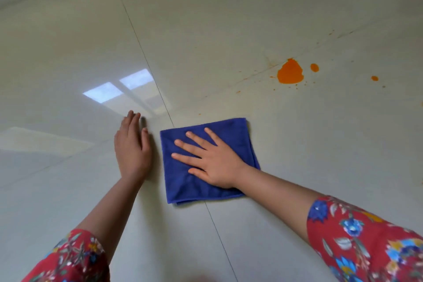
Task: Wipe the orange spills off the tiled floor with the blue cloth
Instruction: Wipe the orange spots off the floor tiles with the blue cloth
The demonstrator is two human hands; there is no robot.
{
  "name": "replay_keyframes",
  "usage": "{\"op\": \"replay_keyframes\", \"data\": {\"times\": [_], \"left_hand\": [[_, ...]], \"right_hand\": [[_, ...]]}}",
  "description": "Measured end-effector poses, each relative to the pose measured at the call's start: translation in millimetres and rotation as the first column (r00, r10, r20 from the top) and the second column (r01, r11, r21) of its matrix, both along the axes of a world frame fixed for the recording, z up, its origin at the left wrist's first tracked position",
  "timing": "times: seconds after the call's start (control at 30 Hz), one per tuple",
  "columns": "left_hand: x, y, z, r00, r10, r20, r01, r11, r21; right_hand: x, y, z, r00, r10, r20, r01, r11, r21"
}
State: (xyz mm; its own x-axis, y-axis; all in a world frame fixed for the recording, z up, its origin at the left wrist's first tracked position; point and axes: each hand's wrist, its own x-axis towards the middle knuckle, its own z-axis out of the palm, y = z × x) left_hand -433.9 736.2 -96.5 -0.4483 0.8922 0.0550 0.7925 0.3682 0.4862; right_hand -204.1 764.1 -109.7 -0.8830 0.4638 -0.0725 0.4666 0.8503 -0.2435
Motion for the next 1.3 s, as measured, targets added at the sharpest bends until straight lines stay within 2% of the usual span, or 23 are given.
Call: {"op": "replay_keyframes", "data": {"times": [0.07, 0.1, 0.17, 0.23, 0.3, 0.37, 0.43, 0.5, 0.57, 0.67, 0.77, 0.8, 0.83, 0.9, 0.97, 1.07, 1.2, 1.3], "left_hand": [[-1, 14, -1, 1.0, -0.015, 0.001, 0.015, 1.0, 0.02], [-3, 22, -1, 1.0, -0.004, 0.007, 0.004, 1.0, 0.027], [-6, 37, -2, 1.0, 0.022, 0.022, -0.022, 0.999, 0.026], [-7, 47, -4, 0.998, 0.047, 0.031, -0.047, 0.999, 0.0], [-2, 53, -6, 0.997, 0.075, -0.007, -0.076, 0.996, -0.043], [1, 57, -10, 0.994, 0.094, -0.055, -0.097, 0.993, -0.071], [0, 59, -11, 0.992, 0.109, -0.064, -0.114, 0.99, -0.085], [-3, 59, -11, 0.991, 0.12, -0.058, -0.125, 0.987, -0.105], [-1, 57, -9, 0.992, 0.115, -0.06, -0.122, 0.985, -0.122], [0, 60, -6, 0.991, 0.116, -0.064, -0.123, 0.983, -0.134], [0, 60, -6, 0.99, 0.134, -0.052, -0.14, 0.978, -0.152], [0, 60, -7, 0.987, 0.151, -0.05, -0.157, 0.974, -0.163], [0, 60, -8, 0.984, 0.169, -0.053, -0.176, 0.969, -0.171], [-2, 61, -11, 0.977, 0.201, -0.065, -0.21, 0.96, -0.187], [-3, 61, -13, 0.976, 0.208, -0.072, -0.219, 0.95, -0.222], [-1, 63, -12, 0.973, 0.195, -0.122, -0.221, 0.941, -0.255], [-3, 62, -11, 0.975, 0.178, -0.13, -0.208, 0.939, -0.273], [-2, 62, -11, 0.977, 0.17, -0.125, -0.199, 0.942, -0.269]], "right_hand": [[-24, 35, -2, 1.0, 0.005, 0.016, -0.006, 0.999, 0.033], [-32, 57, -3, 0.998, -0.06, 0.029, 0.058, 0.996, 0.065], [-32, 92, -1, 0.954, -0.29, 0.08, 0.283, 0.955, 0.088], [-21, 99, 0, 0.855, -0.514, 0.065, 0.505, 0.855, 0.117], [-14, 76, 1, 0.795, -0.605, 0.048, 0.594, 0.792, 0.143], [-26, 50, 1, 0.842, -0.539, 0.033, 0.532, 0.838, 0.124], [-54, 58, 1, 0.92, -0.391, 0.008, 0.389, 0.918, 0.073], [-90, 103, 3, 0.955, -0.296, 0.005, 0.295, 0.954, 0.055], [-111, 159, 4, 0.94, -0.34, 0.041, 0.336, 0.939, 0.073], [-99, 226, -1, 0.805, -0.589, 0.07, 0.583, 0.807, 0.096], [-70, 211, -3, 0.649, -0.761, 0.004, 0.754, 0.644, 0.13], [-69, 192, -4, 0.652, -0.759, 0.002, 0.75, 0.645, 0.144], [-74, 172, -4, 0.696, -0.718, 0.01, 0.71, 0.69, 0.144], [-102, 144, 1, 0.854, -0.521, 0.005, 0.517, 0.849, 0.108], [-144, 146, 3, 0.953, -0.301, 0.006, 0.3, 0.951, 0.08], [-217, 184, 6, 0.986, -0.161, 0.044, 0.159, 0.986, 0.054], [-281, 244, 9, 0.977, -0.188, 0.1, 0.185, 0.982, 0.033], [-272, 285, 9, 0.909, -0.409, 0.084, 0.407, 0.913, 0.037]]}}
